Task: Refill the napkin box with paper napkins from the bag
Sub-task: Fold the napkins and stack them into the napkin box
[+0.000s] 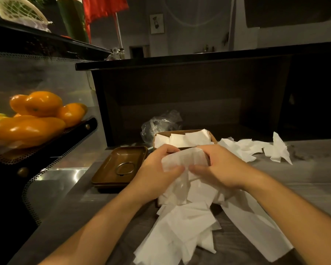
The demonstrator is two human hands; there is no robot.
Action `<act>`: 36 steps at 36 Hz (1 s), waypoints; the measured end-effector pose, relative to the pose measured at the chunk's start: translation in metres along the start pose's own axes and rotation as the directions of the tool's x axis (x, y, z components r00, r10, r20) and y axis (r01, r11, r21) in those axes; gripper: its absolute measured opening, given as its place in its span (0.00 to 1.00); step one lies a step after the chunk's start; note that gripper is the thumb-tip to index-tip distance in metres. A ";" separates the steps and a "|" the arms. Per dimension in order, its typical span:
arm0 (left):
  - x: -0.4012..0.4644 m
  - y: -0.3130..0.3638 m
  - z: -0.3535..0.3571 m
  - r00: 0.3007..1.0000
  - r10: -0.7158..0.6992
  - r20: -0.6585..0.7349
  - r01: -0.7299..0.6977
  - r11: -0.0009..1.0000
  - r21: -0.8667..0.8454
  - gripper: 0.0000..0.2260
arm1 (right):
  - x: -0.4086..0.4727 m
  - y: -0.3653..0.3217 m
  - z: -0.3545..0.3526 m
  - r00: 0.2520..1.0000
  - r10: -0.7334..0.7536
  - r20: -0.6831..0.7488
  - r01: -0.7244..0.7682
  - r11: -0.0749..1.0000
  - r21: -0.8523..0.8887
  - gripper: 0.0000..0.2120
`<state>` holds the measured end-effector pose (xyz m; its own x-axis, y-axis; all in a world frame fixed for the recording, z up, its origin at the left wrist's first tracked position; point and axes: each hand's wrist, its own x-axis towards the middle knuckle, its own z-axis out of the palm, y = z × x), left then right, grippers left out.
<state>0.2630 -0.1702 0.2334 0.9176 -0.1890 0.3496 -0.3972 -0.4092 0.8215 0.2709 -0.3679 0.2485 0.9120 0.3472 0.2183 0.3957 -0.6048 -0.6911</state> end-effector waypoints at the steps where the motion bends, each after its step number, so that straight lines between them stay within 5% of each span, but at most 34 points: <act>1: 0.001 -0.001 0.000 1.000 0.023 -0.008 -0.022 1.000 0.018 0.09 | 0.001 0.000 0.000 0.999 -0.012 -0.042 0.013 1.000 0.023 0.06; 6: 0.000 0.004 0.000 0.998 -0.066 -0.006 0.065 0.991 -0.121 0.06 | 0.008 -0.006 0.000 0.951 0.063 -0.303 0.042 0.945 0.325 0.07; 12: 0.008 0.017 0.006 0.995 -0.103 -0.001 0.102 0.983 -0.152 0.09 | 0.014 -0.015 -0.003 0.954 0.255 -0.157 -0.114 0.794 0.598 0.13; 18: 0.020 0.023 0.002 0.988 -0.151 -0.025 0.145 0.976 -0.164 0.04 | 0.028 -0.015 -0.011 0.931 0.276 -0.240 -0.147 0.883 0.446 0.15; 23: 0.044 0.007 -0.018 0.960 -0.095 -0.263 0.158 0.960 0.231 0.08 | 0.050 -0.014 -0.023 0.937 0.267 -0.226 -0.195 0.935 0.296 0.14; 28: 0.063 -0.004 -0.037 0.968 0.022 -0.252 0.135 0.799 0.587 0.12 | 0.084 -0.022 -0.027 0.934 0.314 -0.170 -0.252 0.916 0.312 0.11; 36: 0.079 -0.012 -0.038 0.962 -0.057 -0.266 0.178 0.870 0.460 0.07 | 0.131 -0.029 -0.002 0.905 0.404 -0.134 -0.384 0.911 0.149 0.12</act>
<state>0.3409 -0.1469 0.2686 0.9090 0.0784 0.4094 -0.1874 -0.8006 0.5692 0.3793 -0.3058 0.2990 0.9996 -0.0260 0.0112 -0.0059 -0.5773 -0.8165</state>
